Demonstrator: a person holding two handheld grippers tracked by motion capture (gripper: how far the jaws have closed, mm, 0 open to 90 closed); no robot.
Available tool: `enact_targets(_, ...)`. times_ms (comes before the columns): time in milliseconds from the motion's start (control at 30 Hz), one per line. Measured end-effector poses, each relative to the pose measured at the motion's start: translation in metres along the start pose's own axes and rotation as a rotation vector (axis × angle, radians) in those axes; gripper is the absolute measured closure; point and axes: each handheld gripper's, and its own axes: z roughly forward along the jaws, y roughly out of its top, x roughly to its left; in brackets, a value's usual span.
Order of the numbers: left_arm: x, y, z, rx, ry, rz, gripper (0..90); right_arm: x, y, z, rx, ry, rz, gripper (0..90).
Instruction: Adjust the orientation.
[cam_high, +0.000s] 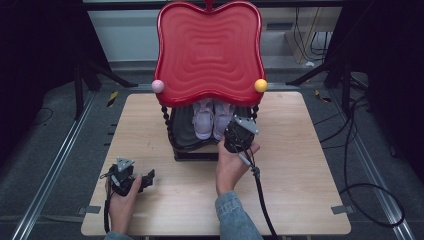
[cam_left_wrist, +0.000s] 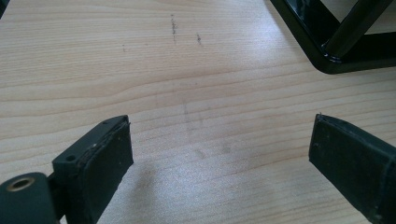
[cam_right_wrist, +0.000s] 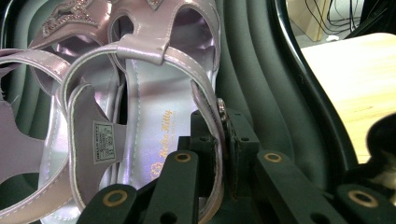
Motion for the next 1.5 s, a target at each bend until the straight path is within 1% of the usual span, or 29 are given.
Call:
enact_targets(100,-0.001,0.0,0.0,-0.003,-0.004,0.001,5.5,0.001,0.0,0.002,0.008,-0.004,-0.005,83.2)
enact_targets(167,-0.001,0.0,0.0,0.0,-0.004,0.004,5.6,0.002,-0.001,0.003,0.008,-0.009,-0.022,83.0)
enact_targets(267,-0.002,0.0,0.0,0.002,-0.005,0.008,5.5,0.001,-0.001,0.004,0.013,-0.01,-0.027,82.9)
enact_targets(333,-0.002,0.001,0.0,0.002,-0.004,0.008,5.5,0.002,0.0,0.004,0.015,-0.009,-0.02,82.4)
enact_targets(433,-0.002,0.001,0.0,0.001,-0.004,0.007,5.6,0.003,0.002,0.001,0.004,-0.014,-0.032,81.2)
enact_targets(533,-0.003,0.001,0.0,-0.002,-0.004,0.003,5.6,0.002,0.003,0.003,0.007,-0.009,-0.039,81.1)
enact_targets(633,-0.004,0.001,0.001,0.0,-0.006,0.01,5.6,0.002,0.003,0.003,0.012,-0.004,-0.053,79.4)
enact_targets(767,-0.004,0.001,0.001,-0.002,-0.004,0.01,5.6,0.001,0.004,0.002,0.007,0.019,-0.057,69.5)
enact_targets(933,-0.004,0.001,0.001,-0.003,-0.004,0.01,5.5,0.003,0.005,-0.007,-0.021,0.04,-0.09,57.7)
enact_targets(1000,-0.004,0.001,0.0,-0.004,-0.003,0.011,5.5,0.004,0.007,-0.013,-0.037,0.057,-0.099,52.2)
enact_targets(1067,-0.005,0.001,0.001,-0.004,-0.003,0.012,5.5,0.004,0.008,-0.018,-0.046,0.072,-0.124,48.7)
enact_targets(1133,-0.005,0.001,0.001,-0.001,-0.003,0.016,5.4,0.004,0.009,-0.023,-0.052,0.095,-0.139,44.5)
enact_targets(1167,-0.005,0.001,0.001,-0.002,-0.003,0.016,5.4,0.004,0.01,-0.027,-0.056,0.114,-0.151,41.7)
enact_targets(1200,-0.005,0.001,0.001,-0.002,-0.002,0.016,5.3,0.004,0.01,-0.028,-0.053,0.123,-0.166,40.0)
enact_targets(1267,-0.005,0.001,0.001,-0.003,-0.003,0.015,5.3,0.003,0.011,-0.031,-0.033,0.164,-0.173,34.9)
enact_targets(1300,-0.004,0.001,0.001,-0.003,-0.001,0.015,5.2,0.002,0.011,-0.033,-0.028,0.172,-0.184,32.9)
enact_targets(1333,-0.004,0.001,0.0,-0.004,-0.001,0.014,5.2,0.001,0.012,-0.034,-0.022,0.176,-0.205,31.4)
enact_targets(1367,-0.004,0.001,0.0,-0.004,-0.001,0.013,5.2,-0.001,0.012,-0.036,-0.015,0.187,-0.202,29.9)
enact_targets(1400,-0.003,0.001,0.0,-0.004,0.0,0.013,5.2,-0.003,0.013,-0.038,-0.011,0.207,-0.198,28.1)
enact_targets(1433,-0.003,0.001,0.0,-0.003,0.0,0.014,5.2,-0.004,0.013,-0.04,-0.009,0.219,-0.208,25.7)
enact_targets(1500,-0.003,0.0,0.001,-0.003,0.001,0.013,5.1,-0.006,0.013,-0.044,-0.001,0.217,-0.234,21.6)
